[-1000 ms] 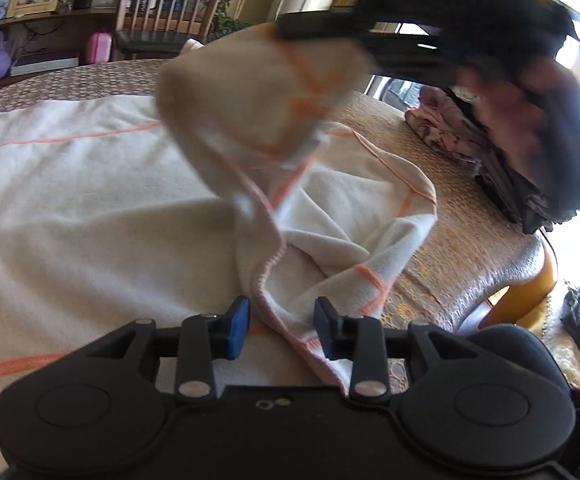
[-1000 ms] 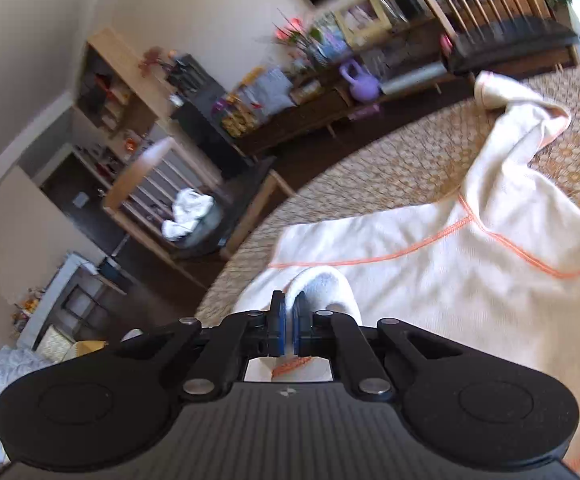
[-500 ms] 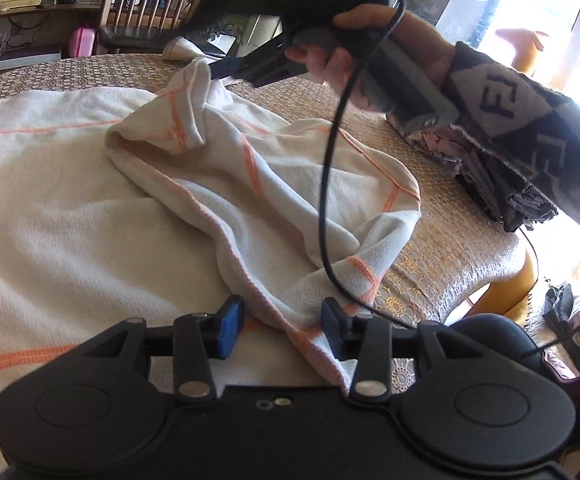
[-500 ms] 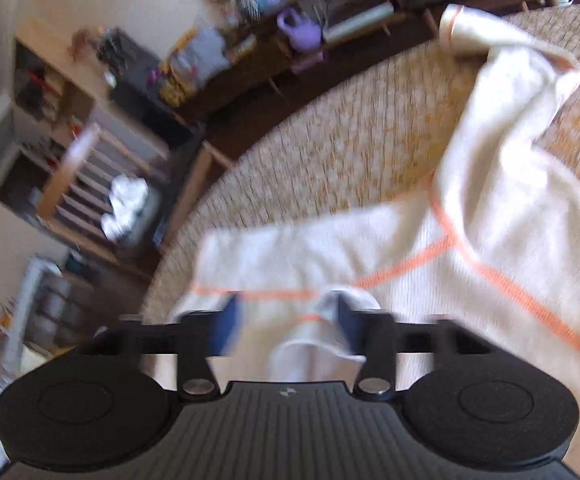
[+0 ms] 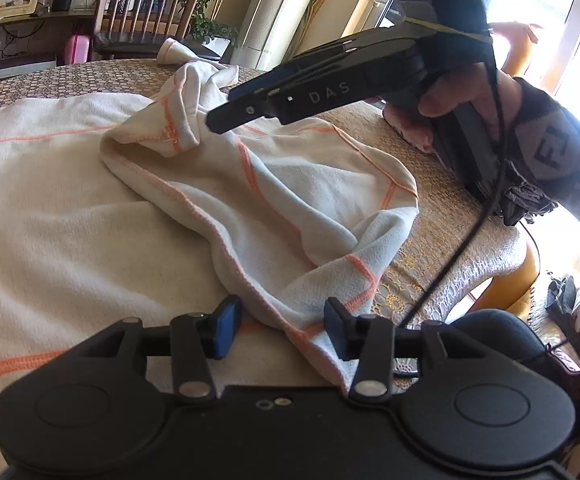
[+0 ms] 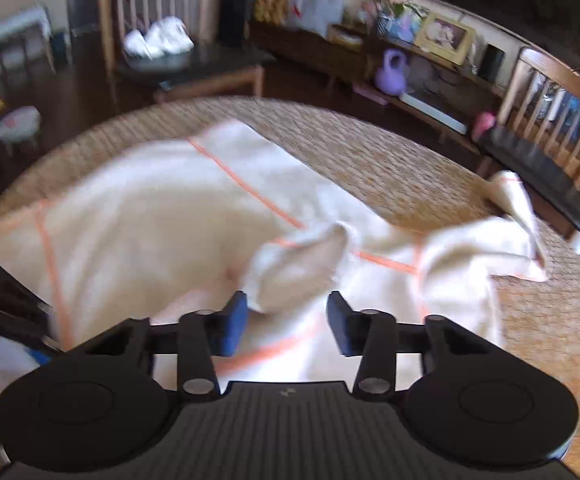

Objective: Fold clothes

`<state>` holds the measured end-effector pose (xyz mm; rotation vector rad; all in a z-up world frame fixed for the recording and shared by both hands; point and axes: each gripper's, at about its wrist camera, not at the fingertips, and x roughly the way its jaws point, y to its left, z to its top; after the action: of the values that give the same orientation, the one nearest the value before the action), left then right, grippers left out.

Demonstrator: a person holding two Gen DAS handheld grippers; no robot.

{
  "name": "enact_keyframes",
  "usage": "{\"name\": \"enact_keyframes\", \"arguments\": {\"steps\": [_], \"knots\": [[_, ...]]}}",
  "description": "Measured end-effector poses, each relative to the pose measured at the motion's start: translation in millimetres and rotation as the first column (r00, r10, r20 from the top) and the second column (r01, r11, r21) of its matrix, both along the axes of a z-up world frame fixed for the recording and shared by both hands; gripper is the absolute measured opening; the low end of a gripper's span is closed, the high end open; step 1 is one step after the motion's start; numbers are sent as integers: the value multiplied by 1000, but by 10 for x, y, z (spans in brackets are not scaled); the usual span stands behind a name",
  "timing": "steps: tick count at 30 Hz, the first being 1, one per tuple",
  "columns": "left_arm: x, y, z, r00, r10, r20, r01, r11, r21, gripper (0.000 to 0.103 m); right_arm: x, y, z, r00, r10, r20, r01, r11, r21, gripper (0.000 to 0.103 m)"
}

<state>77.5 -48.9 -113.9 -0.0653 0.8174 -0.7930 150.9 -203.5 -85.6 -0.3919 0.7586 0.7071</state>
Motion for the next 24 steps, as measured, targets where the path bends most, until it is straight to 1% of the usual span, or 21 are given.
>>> {"name": "enact_keyframes", "arguments": {"steps": [1,3,5,8,11,16,20,22,24], "knots": [[-2,-4,-1,1000,0,3,0,1000,1,103,-27,28,-17,1000,12,-26,-11,1000,20,36],[-4,-6,-1,1000,-2,6,2,1000,3,103,-47,130,-91,998,32,-60,-32,999,7,35],[-6,-5,0,1000,-4,8,4,1000,5,103,-26,178,-173,993,27,-113,-27,1000,9,35],[-18,5,0,1000,-8,11,8,1000,4,103,40,186,-269,989,-13,-144,14,1000,7,35],[-13,13,-1,1000,-6,6,6,1000,-4,103,233,138,-309,985,-63,-162,70,997,40,35],[-10,32,-8,1000,2,-2,-2,1000,-20,103,569,235,-283,985,-103,-137,108,993,36,35],[-19,27,-8,1000,-2,6,2,1000,-15,103,886,371,-247,982,-162,-99,168,984,62,35],[-18,25,-8,1000,0,3,0,1000,-17,103,989,401,-250,977,-195,-86,200,978,55,35],[-15,26,-11,1000,3,-2,-3,1000,-20,103,1013,373,-218,975,-200,-97,205,977,48,35]]}}
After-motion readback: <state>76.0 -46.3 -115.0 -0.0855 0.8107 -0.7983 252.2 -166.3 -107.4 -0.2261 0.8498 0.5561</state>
